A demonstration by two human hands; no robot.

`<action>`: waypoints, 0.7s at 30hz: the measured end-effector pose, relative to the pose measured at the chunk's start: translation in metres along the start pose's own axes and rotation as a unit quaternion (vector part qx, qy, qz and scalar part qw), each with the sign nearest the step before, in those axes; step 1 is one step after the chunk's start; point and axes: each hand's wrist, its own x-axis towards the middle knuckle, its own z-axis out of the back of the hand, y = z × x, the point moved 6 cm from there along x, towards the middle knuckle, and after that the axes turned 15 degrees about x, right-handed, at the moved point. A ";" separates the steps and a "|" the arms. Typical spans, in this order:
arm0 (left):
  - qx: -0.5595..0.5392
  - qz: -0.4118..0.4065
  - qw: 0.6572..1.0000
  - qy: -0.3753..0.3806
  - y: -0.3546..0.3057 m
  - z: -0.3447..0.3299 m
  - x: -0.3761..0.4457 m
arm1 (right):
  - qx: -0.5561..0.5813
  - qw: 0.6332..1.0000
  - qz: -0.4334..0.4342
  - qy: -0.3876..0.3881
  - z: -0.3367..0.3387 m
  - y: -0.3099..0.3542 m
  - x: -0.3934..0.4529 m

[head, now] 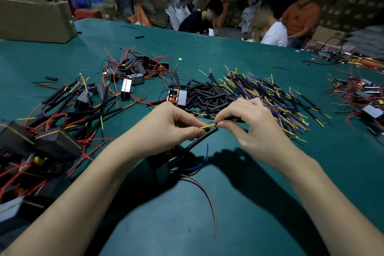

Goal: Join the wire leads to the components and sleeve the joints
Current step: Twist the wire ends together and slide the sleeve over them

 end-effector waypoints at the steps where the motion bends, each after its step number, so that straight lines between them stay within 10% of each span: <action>1: 0.002 -0.006 1.000 0.003 0.000 -0.001 0.000 | 0.001 1.000 -0.001 -0.002 0.000 0.000 0.000; 21: -0.038 -0.030 0.996 -0.080 -0.002 -0.010 0.001 | -0.011 1.000 0.000 0.000 0.002 0.003 0.001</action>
